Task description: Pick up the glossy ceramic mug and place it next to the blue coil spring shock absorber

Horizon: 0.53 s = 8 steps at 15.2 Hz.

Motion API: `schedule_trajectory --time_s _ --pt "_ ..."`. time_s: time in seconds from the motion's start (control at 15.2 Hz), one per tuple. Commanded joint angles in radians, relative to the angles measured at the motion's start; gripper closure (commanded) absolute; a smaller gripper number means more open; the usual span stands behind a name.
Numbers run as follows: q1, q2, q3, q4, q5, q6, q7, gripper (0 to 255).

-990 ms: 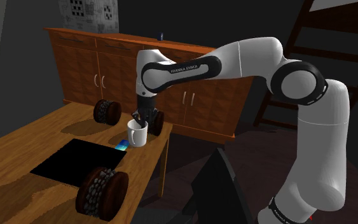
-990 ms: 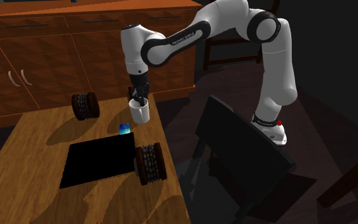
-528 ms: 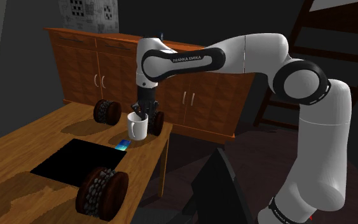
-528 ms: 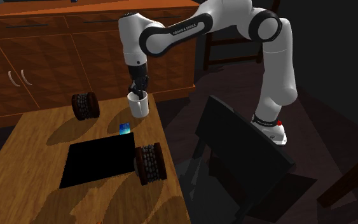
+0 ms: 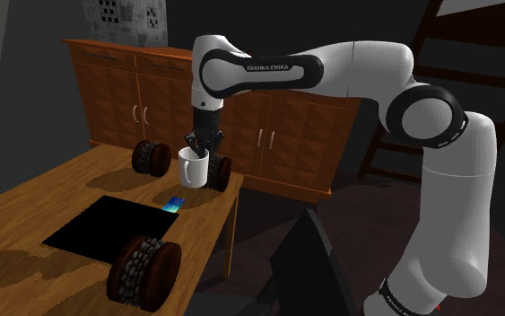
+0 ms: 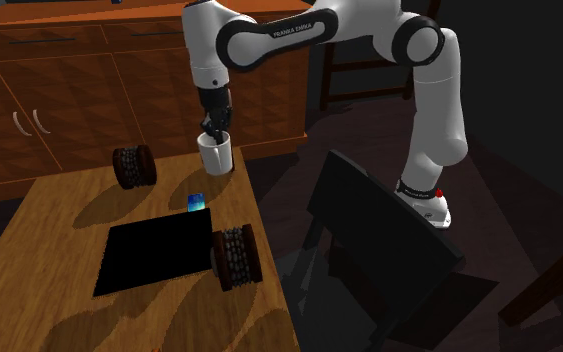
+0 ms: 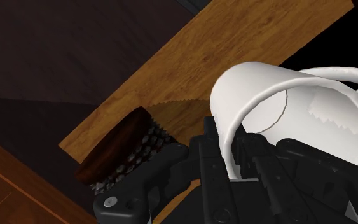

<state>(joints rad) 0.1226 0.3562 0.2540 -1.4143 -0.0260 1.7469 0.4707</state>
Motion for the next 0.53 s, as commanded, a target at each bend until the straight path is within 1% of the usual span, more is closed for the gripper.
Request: schedule_trajectory --time_s 0.0,0.13,0.46 --pt "0.000 -0.002 0.000 0.026 0.000 -0.028 0.000 255" --pt "0.002 0.001 0.001 0.054 0.000 -0.053 0.001 255" --pt "0.064 -0.045 0.035 -0.016 0.002 -0.024 0.100 255"
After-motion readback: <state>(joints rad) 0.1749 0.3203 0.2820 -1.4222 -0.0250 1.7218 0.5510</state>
